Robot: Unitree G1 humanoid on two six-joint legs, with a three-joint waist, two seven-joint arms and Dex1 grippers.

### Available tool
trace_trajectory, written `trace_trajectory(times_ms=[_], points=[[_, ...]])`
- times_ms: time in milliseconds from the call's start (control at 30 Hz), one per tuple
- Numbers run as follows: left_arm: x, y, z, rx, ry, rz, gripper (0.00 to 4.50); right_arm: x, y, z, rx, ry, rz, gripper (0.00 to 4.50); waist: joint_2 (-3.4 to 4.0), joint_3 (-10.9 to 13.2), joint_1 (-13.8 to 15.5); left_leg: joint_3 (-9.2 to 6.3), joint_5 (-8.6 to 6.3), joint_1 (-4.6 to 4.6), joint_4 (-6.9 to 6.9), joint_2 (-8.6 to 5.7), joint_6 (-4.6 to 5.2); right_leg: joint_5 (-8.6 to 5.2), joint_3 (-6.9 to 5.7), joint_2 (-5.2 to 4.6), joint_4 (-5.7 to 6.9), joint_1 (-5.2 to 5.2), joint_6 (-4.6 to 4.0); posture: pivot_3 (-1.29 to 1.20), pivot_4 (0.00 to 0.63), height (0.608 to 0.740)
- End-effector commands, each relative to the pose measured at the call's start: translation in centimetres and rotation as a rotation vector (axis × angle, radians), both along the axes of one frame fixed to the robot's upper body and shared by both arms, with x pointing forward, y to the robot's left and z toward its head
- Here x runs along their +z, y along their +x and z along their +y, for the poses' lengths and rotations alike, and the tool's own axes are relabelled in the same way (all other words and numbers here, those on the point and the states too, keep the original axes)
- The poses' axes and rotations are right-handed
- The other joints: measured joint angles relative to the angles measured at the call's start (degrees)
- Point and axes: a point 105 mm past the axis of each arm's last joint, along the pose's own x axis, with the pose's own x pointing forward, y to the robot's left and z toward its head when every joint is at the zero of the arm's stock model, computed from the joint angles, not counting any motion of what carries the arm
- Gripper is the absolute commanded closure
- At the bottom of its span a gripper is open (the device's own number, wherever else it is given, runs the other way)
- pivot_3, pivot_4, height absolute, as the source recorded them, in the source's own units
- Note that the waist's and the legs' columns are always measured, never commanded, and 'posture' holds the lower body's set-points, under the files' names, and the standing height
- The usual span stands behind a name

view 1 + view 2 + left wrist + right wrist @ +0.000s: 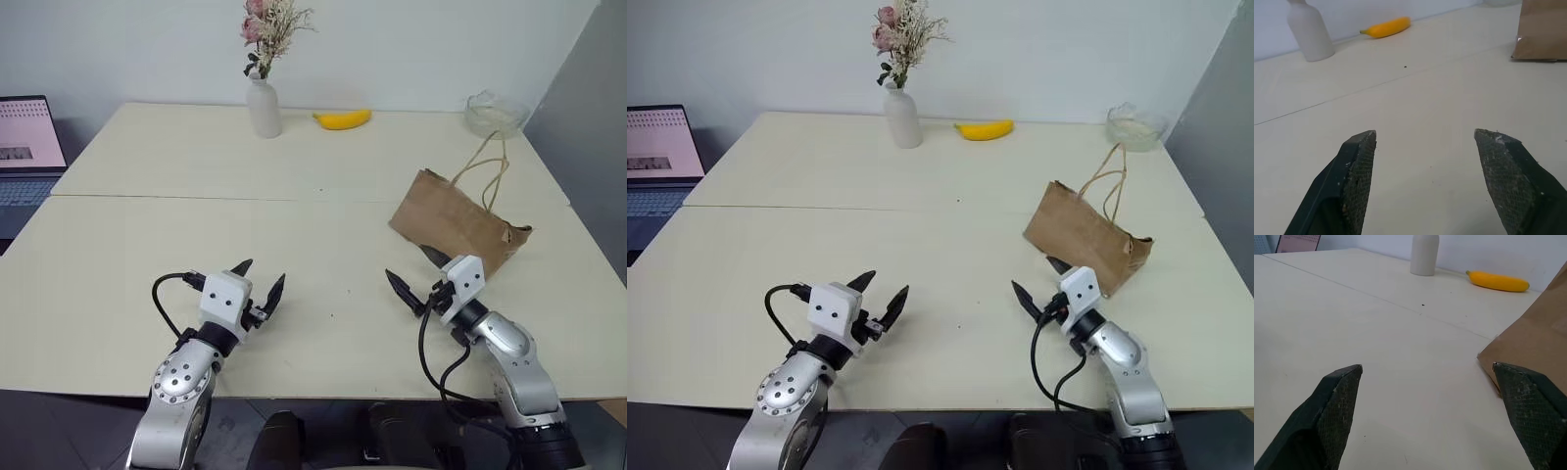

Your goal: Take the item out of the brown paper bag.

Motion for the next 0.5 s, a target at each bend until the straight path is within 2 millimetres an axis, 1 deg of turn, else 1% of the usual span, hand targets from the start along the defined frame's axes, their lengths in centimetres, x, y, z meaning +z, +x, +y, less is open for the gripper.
trace_trajectory(times_ms=[33, 200, 367, 433, 500], points=[[1.2, -0.6, -1.1, -0.050, -0.013, -0.041, 1.14, 0.7, 0.2, 0.0, 0.004, 0.019, -0.020, 0.00, 0.00, 0.00, 0.00, 0.00, 0.00, 0.00, 0.00, 0.00, 0.00, 0.00, 0.00, 0.00, 0.00, 0.00, 0.00, 0.00, 0.150, 0.740], [1.3, -0.6, -1.2, -0.043, 0.000, -0.042, 1.14, 0.5, 0.2, 0.2, 0.018, 0.014, -0.014, 0.00, 0.00, 0.00, 0.00, 0.00, 0.00, 0.00, 0.00, -0.01, 0.00, 0.00, 0.00, 0.00, 0.00, 0.00, 0.00, 0.00, 0.150, 0.740], [1.7, -0.5, -1.0, -0.025, 0.000, -0.060, 1.14, 0.4, 0.2, 0.2, 0.025, 0.009, -0.013, 0.00, 0.00, 0.00, 0.00, -0.01, 0.00, 0.00, 0.00, -0.01, 0.00, 0.00, 0.01, 0.00, 0.00, 0.00, 0.00, 0.00, 0.150, 0.740], [1.9, -0.4, -1.1, -0.042, -0.004, -0.053, 1.14, 0.5, 0.2, 0.2, 0.025, 0.006, -0.021, 0.00, 0.00, 0.00, 0.00, -0.01, 0.00, 0.00, 0.00, -0.01, 0.00, 0.00, 0.00, 0.00, 0.00, 0.00, 0.00, 0.00, 0.150, 0.740], [2.6, -0.6, -1.4, -0.097, -0.024, -0.059, 1.14, 1.1, 0.1, 0.0, 0.015, 0.007, -0.045, 0.00, 0.00, 0.00, 0.00, 0.00, 0.00, 0.00, 0.00, -0.01, 0.00, 0.00, -0.01, 0.00, 0.00, 0.00, 0.00, 0.00, 0.150, 0.740]])
